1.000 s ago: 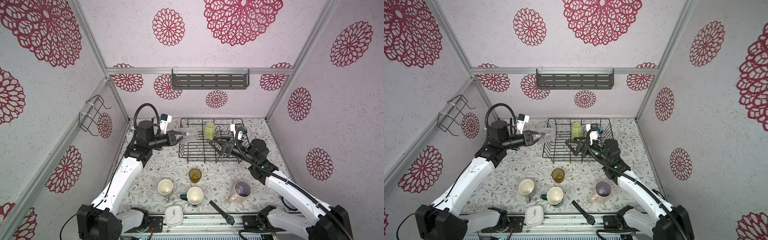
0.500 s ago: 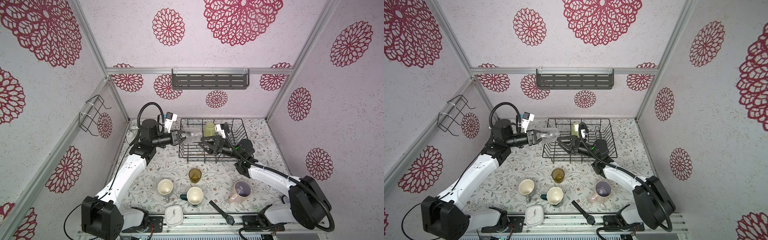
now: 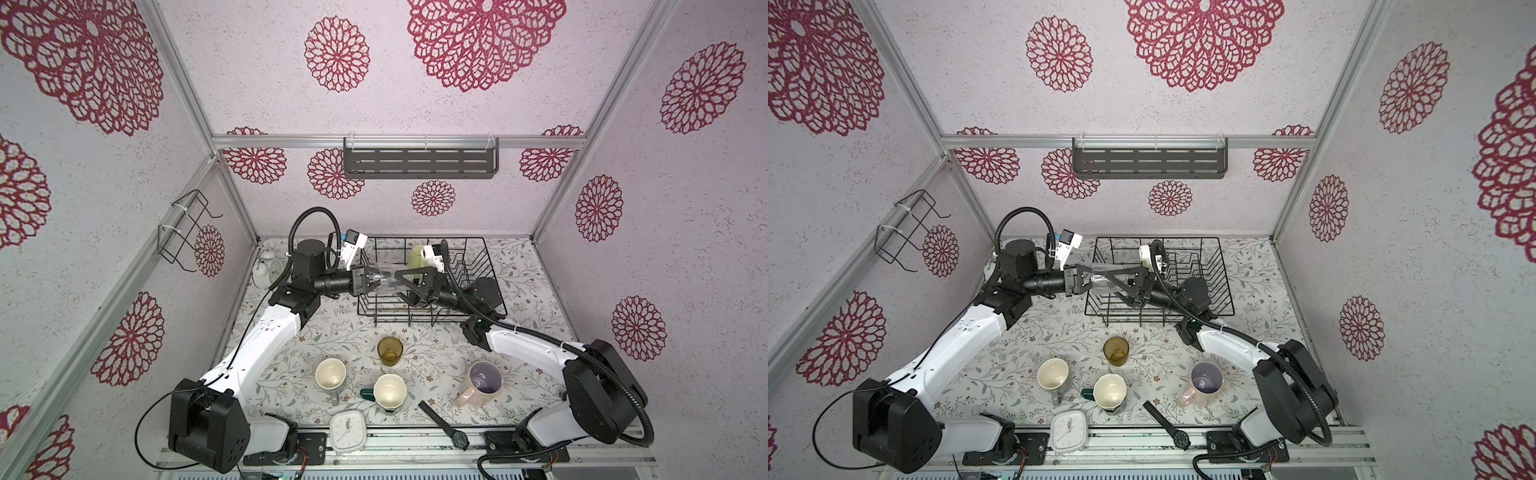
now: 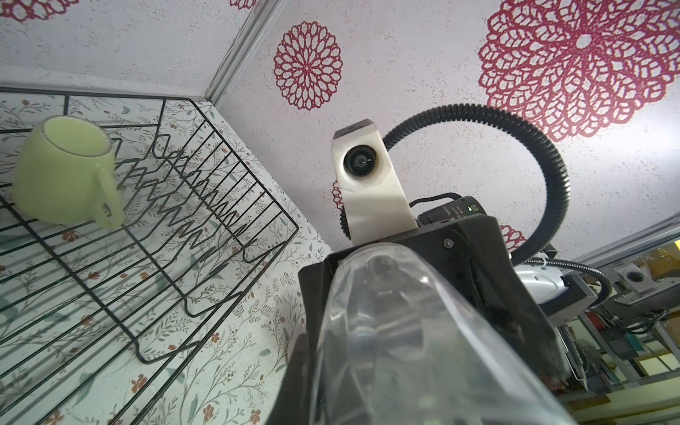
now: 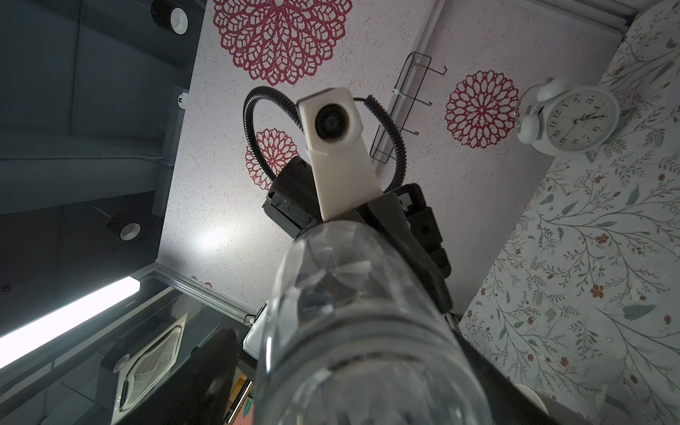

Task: Load cups into a dish rack
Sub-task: Place the cup upside down at the dish rack.

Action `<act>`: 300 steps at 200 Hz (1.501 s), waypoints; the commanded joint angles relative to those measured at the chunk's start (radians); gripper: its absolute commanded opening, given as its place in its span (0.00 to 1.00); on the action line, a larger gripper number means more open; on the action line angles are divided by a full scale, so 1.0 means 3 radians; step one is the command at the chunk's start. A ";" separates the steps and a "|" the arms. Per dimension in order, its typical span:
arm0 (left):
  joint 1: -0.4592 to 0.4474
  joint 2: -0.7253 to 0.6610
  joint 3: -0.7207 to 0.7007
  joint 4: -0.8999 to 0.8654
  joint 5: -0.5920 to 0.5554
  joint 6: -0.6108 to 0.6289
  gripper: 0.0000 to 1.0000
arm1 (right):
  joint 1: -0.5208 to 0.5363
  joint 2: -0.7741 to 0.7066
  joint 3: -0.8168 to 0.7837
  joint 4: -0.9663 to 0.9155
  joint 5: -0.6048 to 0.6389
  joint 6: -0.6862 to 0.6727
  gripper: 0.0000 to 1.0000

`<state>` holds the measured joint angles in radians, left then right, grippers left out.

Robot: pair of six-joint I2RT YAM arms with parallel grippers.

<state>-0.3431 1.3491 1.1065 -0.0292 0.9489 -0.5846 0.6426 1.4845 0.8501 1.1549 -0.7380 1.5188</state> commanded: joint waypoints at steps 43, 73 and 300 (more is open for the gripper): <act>-0.0077 0.0054 0.0075 -0.0231 0.0000 0.0372 0.00 | 0.0036 0.0051 0.0108 0.0183 0.0037 0.0046 0.86; -0.0077 0.0093 0.0101 -0.0263 -0.0066 0.0383 0.01 | 0.0041 0.0070 0.0081 0.0251 0.0062 0.0071 0.78; 0.0699 -0.0810 -0.0648 -0.0552 -0.2399 0.0023 0.64 | -0.0291 0.0359 0.0675 -0.2986 0.0748 -0.2217 0.60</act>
<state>-0.1383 1.1519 0.9211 -0.1276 0.4301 -0.5808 0.5629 1.5970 0.8978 0.7044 -0.6304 1.2297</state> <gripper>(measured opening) 0.638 0.685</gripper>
